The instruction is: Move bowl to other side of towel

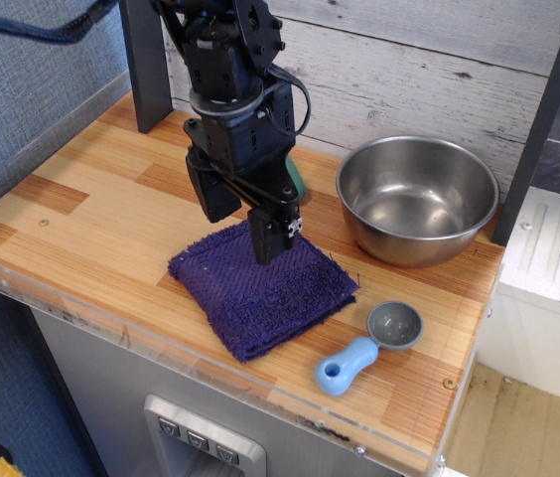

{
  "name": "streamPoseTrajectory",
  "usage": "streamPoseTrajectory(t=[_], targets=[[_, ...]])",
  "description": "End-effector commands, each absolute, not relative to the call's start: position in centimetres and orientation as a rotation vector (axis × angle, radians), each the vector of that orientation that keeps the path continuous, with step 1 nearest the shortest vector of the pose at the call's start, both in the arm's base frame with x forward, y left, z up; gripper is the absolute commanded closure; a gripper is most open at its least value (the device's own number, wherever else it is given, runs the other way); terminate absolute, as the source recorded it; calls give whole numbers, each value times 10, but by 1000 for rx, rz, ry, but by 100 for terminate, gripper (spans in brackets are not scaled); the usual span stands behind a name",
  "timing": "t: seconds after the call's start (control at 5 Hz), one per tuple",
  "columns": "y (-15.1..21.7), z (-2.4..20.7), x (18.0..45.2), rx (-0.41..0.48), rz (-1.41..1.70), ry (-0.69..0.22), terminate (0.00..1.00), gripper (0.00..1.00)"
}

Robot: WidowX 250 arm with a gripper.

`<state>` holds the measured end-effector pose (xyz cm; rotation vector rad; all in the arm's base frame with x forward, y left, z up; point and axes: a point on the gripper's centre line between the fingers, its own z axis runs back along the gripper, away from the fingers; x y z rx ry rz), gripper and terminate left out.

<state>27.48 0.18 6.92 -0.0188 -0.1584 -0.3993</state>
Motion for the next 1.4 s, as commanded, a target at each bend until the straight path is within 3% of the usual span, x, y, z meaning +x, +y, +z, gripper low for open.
streamPoseTrajectory(t=[0.0, 1.2], targets=[[2, 69, 275, -19, -399, -158, 0, 0], [-41, 111, 335, -162, 209, -330, 0, 0]])
